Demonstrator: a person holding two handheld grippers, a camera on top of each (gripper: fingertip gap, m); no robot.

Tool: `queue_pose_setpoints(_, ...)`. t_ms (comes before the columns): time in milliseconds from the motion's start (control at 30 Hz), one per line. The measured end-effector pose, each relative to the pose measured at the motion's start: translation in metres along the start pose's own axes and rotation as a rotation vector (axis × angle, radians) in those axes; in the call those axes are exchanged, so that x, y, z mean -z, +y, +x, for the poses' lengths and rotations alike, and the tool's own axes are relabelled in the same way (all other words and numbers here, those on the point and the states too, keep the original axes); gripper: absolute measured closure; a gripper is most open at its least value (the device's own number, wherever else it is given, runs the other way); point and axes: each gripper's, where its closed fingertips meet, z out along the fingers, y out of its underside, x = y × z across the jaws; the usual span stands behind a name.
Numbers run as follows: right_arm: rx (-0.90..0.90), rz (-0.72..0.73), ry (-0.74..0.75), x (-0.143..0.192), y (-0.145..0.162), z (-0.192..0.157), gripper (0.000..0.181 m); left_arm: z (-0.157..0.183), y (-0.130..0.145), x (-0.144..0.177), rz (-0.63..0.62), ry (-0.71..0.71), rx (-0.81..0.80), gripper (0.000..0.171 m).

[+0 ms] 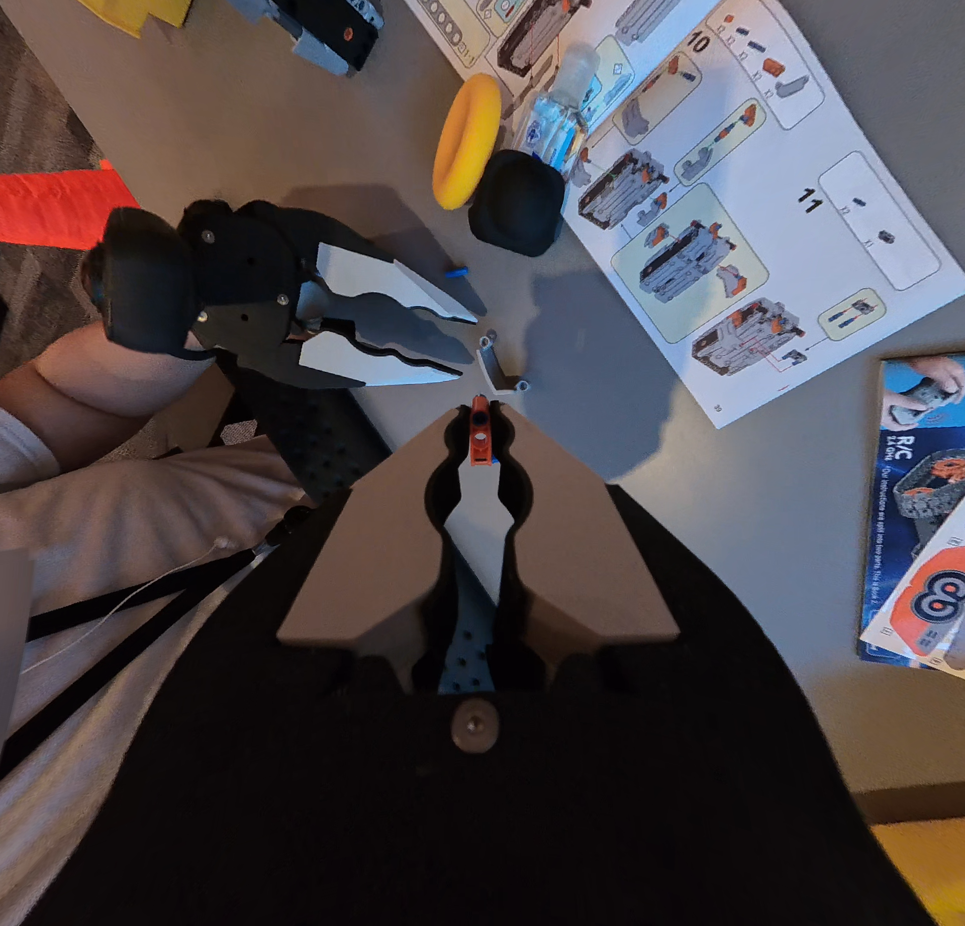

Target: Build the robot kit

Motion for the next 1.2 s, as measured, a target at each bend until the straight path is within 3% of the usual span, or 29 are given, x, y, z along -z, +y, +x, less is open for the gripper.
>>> queue_pose_setpoints(167,-0.003,-0.013,-0.021,-0.008,0.013,0.0,0.175,0.002,-0.001,-0.004,-0.021,0.033,-0.035,0.142)
queue_pose_setpoints(367,0.079,-0.029,-0.001,-0.015,0.021,0.008,0.175,-0.003,0.0,0.006,0.008,-0.039,0.053,0.136)
queue_pose_setpoints(600,0.491,-0.067,0.048,-0.035,0.029,0.014,0.175,-0.001,0.005,0.008,-0.011,-0.011,0.022,0.134)
queue_pose_setpoints(733,0.445,-0.011,-0.055,-0.047,0.026,-0.012,0.175,-0.005,0.004,0.009,-0.009,0.029,0.003,0.138)
queue_pose_setpoints(900,0.455,0.025,-0.059,-0.071,0.02,-0.028,0.176,-0.009,0.006,0.006,-0.016,0.026,0.002,0.139)
queue_pose_setpoints(1200,0.394,-0.052,0.066,-0.105,0.016,-0.008,0.175,-0.01,0.01,0.009,0.007,0.018,0.04,0.14)
